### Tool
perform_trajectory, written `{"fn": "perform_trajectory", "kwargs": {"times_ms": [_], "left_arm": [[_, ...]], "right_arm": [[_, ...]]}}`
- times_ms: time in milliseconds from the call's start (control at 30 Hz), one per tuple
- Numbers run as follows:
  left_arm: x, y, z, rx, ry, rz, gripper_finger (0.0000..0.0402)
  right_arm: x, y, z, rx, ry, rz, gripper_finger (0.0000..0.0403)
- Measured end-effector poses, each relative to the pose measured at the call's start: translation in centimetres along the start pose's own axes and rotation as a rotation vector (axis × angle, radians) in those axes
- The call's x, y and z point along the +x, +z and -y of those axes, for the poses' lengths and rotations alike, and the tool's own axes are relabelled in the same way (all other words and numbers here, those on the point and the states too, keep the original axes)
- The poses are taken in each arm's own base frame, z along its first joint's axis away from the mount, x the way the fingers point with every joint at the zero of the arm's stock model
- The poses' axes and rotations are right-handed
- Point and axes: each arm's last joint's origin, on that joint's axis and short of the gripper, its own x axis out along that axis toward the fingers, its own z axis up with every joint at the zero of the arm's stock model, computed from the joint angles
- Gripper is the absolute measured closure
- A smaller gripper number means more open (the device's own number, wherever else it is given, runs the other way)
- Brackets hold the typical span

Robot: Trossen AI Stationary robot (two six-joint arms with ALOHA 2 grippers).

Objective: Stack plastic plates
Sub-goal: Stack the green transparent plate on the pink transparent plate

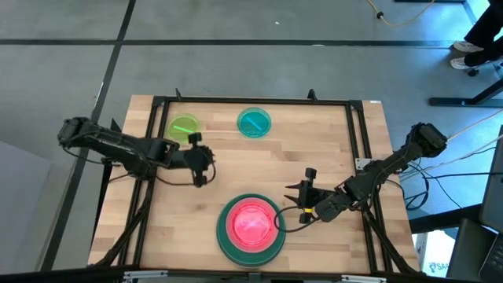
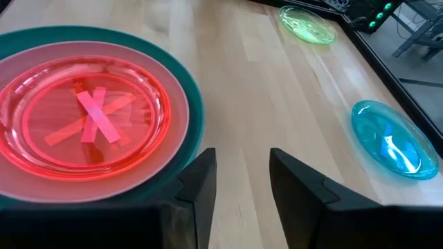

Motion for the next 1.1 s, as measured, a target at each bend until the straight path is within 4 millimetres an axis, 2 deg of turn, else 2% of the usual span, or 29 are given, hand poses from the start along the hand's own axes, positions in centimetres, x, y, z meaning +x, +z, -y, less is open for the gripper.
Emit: {"fn": "perform_trajectory", "kwargs": {"times_ms": [233, 367, 467, 733, 1100], "left_arm": [[2.8, -2.5, -3.4, -0.166, 0.131, -0.139, 0.0268], [3.8, -4.0, -5.2, -0.243, 0.204, -0.211, 0.0231], [4.4, -5.2, -6.2, -0.284, 0.244, -0.257, 0.0218], [5.8, -9.2, -7.5, -0.394, 0.301, -0.392, 0.0228], [7.1, -11.1, -8.8, -0.485, 0.276, -0.45, 0.0252]], "right_arm": [[0.0, 0.0, 0.0, 0.0, -0.001, 0.0, 0.0275], [0.0, 0.0, 0.0, 0.0, -0.002, 0.001, 0.0275], [0.0, 0.0, 0.0, 0.0, -0.004, 0.001, 0.0275], [0.0, 0.0, 0.1, -0.001, -0.035, 0.009, 0.0275], [0.0, 0.0, 0.1, -0.004, -0.036, 0.009, 0.0275]]}}
